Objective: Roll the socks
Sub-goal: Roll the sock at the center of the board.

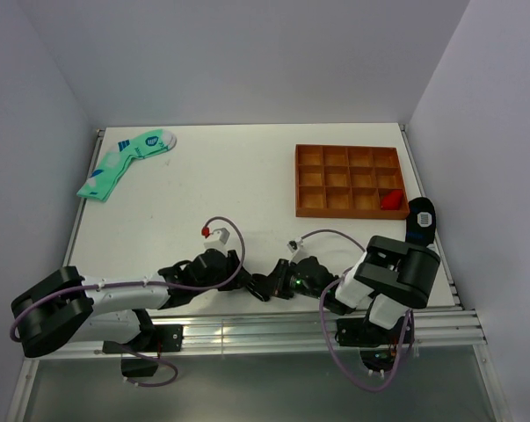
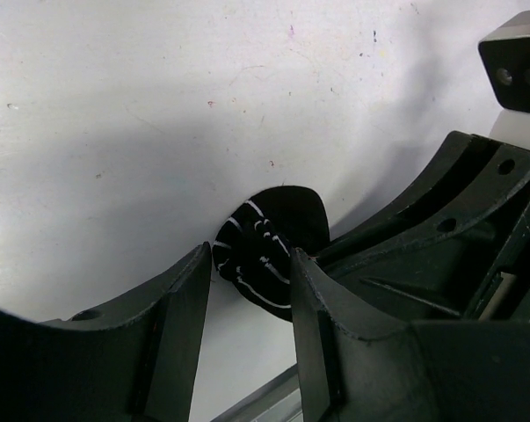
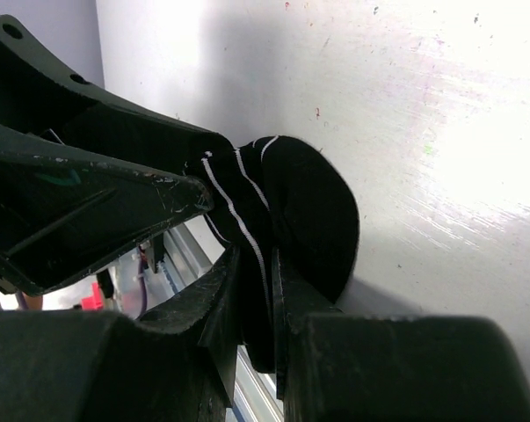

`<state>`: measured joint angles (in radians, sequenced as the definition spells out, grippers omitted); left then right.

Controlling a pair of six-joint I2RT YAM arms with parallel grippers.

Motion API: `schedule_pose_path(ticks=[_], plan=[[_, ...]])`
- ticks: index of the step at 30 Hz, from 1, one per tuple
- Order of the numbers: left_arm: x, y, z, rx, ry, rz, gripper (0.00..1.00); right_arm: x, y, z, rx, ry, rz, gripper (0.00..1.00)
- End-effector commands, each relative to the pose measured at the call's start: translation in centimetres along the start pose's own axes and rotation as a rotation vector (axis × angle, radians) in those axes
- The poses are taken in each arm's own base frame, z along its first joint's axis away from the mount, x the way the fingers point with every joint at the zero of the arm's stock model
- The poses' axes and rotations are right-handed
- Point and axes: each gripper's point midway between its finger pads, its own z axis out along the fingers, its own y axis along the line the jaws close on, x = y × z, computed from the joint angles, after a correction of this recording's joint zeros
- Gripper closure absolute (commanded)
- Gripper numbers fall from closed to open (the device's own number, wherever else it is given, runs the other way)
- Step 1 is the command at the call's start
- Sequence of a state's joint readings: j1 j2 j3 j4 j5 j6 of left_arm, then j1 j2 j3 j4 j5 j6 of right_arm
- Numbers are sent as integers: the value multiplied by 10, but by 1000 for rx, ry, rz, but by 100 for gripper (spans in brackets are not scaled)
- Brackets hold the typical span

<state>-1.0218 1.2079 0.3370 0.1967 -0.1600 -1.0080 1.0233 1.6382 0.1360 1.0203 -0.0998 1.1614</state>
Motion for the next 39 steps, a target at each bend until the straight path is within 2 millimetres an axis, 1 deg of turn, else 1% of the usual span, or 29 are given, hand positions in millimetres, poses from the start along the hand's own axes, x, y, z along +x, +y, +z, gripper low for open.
schedule_pose_path(ticks=[1,2,11,12,20,24,25,26,27,29,30,32,33,34,35,36,37,39], plan=[[-7,-9,0,30,-47,1,53,49,-138,-53,503,175,-6,99],[-7,-9,0,32,-47,0,53,50,-140,-54,512,177,2,99],[1,-2,6,5,-37,19,54,50,-139,-52,484,187,25,100],[3,1,6,-9,-28,26,54,50,-138,-50,478,191,23,100],[5,8,6,-63,-7,49,55,54,-125,-38,388,234,4,100],[7,12,6,-102,20,78,56,55,-124,-39,365,235,13,100],[7,10,6,-106,24,85,56,55,-126,-39,371,234,13,100],[11,15,7,-129,46,96,57,55,-126,-40,372,235,10,100],[10,13,8,-130,49,101,57,56,-125,-40,366,237,8,100],[16,18,9,-157,80,113,57,54,-122,-38,355,233,-2,100],[15,16,11,-159,86,118,57,53,-121,-37,351,232,-6,100],[23,20,13,-182,117,135,58,53,-121,-37,351,234,-13,100],[22,16,15,-177,119,136,59,53,-120,-37,349,235,-18,100],[28,24,16,-209,145,147,60,51,-120,-36,347,229,-20,100],[31,26,15,-222,158,157,61,52,-118,-36,339,234,-25,100],[31,23,16,-221,162,161,62,51,-118,-35,336,230,-28,100],[34,27,17,-235,175,167,67,51,-117,-36,331,230,-27,100],[35,29,17,-260,188,178,72,51,-117,-35,327,230,-30,100]])
